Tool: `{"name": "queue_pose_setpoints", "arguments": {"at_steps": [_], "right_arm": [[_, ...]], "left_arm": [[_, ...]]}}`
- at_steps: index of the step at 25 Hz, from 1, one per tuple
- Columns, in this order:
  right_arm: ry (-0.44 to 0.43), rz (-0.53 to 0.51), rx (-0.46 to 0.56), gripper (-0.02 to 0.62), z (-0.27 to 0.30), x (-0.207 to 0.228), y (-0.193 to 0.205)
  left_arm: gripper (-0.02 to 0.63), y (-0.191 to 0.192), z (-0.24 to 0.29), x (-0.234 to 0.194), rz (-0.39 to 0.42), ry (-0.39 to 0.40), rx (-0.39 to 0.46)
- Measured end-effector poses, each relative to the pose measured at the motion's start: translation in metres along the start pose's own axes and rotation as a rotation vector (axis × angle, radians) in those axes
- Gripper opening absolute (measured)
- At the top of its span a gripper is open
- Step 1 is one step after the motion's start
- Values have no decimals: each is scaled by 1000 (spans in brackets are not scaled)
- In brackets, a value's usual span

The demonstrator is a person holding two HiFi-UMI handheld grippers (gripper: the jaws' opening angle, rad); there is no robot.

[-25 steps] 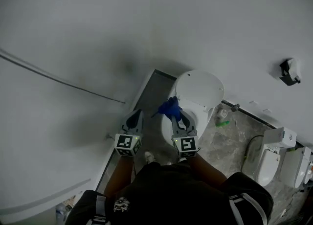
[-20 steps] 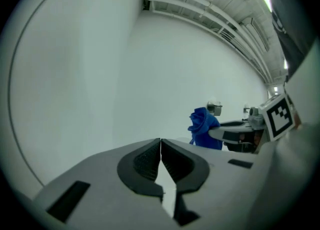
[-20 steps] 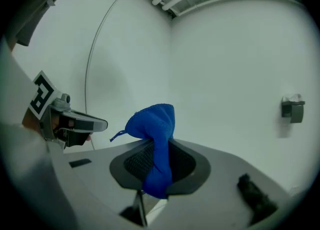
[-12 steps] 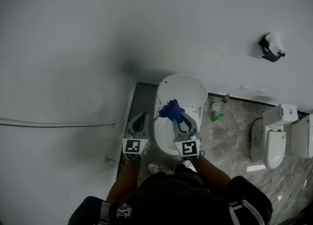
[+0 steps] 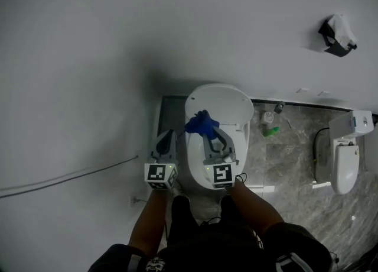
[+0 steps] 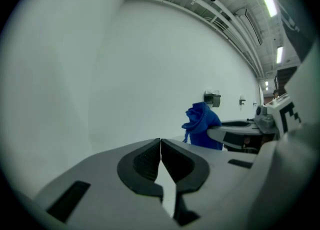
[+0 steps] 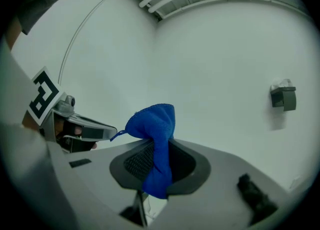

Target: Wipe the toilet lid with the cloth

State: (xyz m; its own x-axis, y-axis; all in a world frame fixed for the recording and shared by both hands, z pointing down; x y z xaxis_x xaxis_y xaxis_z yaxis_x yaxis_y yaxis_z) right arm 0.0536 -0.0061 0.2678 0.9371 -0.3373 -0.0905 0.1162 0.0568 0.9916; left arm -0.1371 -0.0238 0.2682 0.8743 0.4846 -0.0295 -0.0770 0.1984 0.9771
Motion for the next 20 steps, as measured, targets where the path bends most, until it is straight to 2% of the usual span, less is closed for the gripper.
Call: {"name": "queue_pose_setpoints", "arguments": {"at_steps": [5,11,17,20], "right_arm": [[71,35,-5,67,61,-14,40],[156,63,-53,67,128,-11,98],[215,88,-73,67,170,16,139],[246,76,-52,67,178,31,146]], "left_arm": [[12,25,47,-48,17,69,-7],[12,64,101,-90,20,137,-45],[12,88,148,-90,13,162,-60],[12,92,161,-79,3,178,-25]]}}
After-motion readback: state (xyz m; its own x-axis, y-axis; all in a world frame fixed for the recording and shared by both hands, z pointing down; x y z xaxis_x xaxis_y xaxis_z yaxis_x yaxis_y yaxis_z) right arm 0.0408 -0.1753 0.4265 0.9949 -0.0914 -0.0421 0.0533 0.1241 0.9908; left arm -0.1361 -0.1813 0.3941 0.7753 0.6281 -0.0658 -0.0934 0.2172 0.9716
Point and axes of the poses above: the fingertips, and each gripper's own axes: z forward along the fingers, x to its right, y out of its underside, the point moved 9 cm from there along -z, backward along the fingers, and after that the axes turned 1 degree about x, right-handed, at the moved point
